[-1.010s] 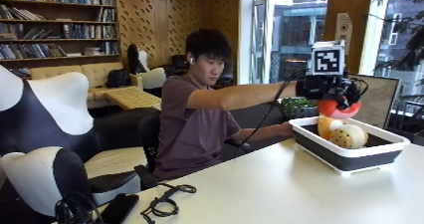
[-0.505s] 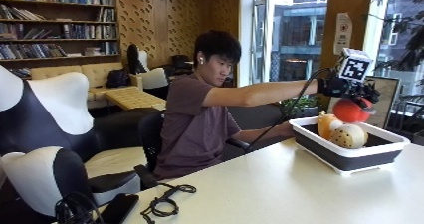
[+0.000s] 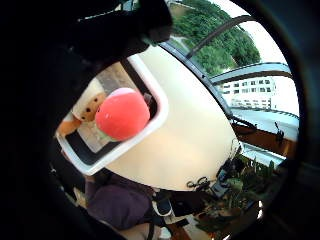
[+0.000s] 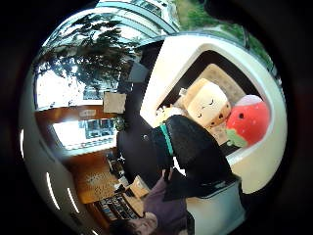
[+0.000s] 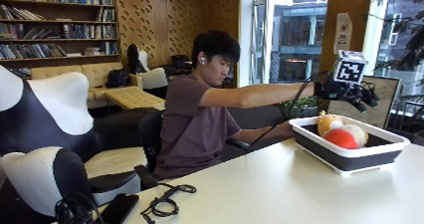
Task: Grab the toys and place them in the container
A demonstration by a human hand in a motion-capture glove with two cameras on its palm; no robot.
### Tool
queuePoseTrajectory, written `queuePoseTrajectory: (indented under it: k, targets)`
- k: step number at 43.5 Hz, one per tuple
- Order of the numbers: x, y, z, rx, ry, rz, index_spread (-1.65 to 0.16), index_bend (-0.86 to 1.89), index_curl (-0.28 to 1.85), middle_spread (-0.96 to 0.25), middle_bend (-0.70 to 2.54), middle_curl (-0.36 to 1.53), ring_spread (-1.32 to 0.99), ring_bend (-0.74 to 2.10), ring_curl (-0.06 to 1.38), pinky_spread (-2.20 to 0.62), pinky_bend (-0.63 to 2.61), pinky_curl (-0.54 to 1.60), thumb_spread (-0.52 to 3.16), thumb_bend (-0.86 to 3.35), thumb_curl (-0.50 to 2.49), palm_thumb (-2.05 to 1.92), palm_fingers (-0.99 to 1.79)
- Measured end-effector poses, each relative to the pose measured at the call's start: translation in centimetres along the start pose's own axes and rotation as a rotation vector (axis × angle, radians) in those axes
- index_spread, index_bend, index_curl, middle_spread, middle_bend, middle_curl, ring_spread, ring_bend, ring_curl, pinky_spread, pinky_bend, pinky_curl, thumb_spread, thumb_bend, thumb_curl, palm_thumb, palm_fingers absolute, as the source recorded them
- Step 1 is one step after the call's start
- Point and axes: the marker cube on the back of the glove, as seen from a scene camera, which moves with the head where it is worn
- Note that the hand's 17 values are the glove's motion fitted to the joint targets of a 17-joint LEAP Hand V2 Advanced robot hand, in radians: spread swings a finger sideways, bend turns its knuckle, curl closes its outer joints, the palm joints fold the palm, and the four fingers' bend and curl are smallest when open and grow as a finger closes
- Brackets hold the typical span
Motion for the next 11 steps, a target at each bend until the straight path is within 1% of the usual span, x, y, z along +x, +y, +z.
queuePoseTrajectory:
  k: [1, 3, 11]
  targets:
    - [-0.6, 0.2, -0.2, 0.003, -0.082, -0.049, -0.29, 0.14, 0.42, 0.02, 0.13, 0.44, 0.0, 0.25, 0.46, 0.06, 0.95, 0.35, 1.28, -0.03, 0.44, -0.02, -0.14]
    - [-0.6, 0.6, -0.4, 0.009, -0.147, -0.086, -0.28, 0.14, 0.41, 0.02, 0.13, 0.43, 0.01, 0.25, 0.46, 0.07, 0.95, 0.35, 1.29, -0.03, 0.42, -0.03, -0.14]
    - [0.7, 1.4, -0.7, 0.037, -0.156, -0.073, -0.28, 0.14, 0.39, 0.03, 0.15, 0.4, 0.03, 0.24, 0.45, 0.08, 0.93, 0.34, 1.31, -0.03, 0.38, -0.02, -0.11]
